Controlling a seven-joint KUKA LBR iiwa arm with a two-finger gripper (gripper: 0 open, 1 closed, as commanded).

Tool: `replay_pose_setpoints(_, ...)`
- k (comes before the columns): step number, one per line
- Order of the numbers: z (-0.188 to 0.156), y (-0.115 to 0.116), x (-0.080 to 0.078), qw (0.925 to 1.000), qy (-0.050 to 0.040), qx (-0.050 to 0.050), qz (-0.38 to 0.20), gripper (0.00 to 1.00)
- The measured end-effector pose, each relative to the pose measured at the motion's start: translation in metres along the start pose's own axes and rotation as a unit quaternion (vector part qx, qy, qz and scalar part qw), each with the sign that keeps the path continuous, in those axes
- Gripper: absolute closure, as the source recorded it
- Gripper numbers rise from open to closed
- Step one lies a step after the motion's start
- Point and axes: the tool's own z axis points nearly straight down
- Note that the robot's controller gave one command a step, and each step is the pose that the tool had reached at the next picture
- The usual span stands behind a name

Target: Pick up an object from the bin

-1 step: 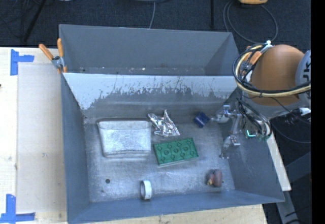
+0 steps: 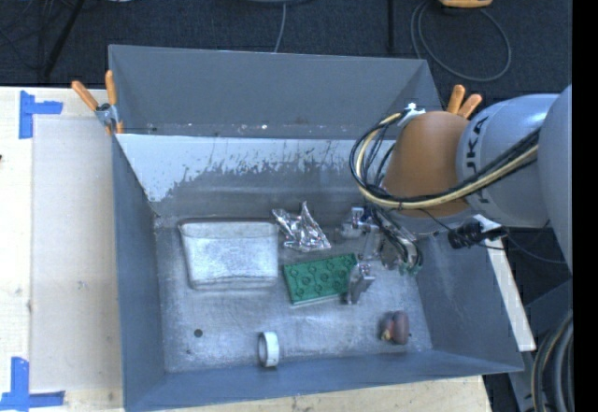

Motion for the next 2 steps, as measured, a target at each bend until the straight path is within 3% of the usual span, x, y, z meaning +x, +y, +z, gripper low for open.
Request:
replay_pose_setpoints(1, -0.004, -0.001, -0.001, 1.0, -0.0013, 0.0, 0.0, 1.0)
replay_pose_setpoints(2, -0.132, 0.034, 0.0, 0.9932, -0.0019, 0.0, -0.116, 1.0)
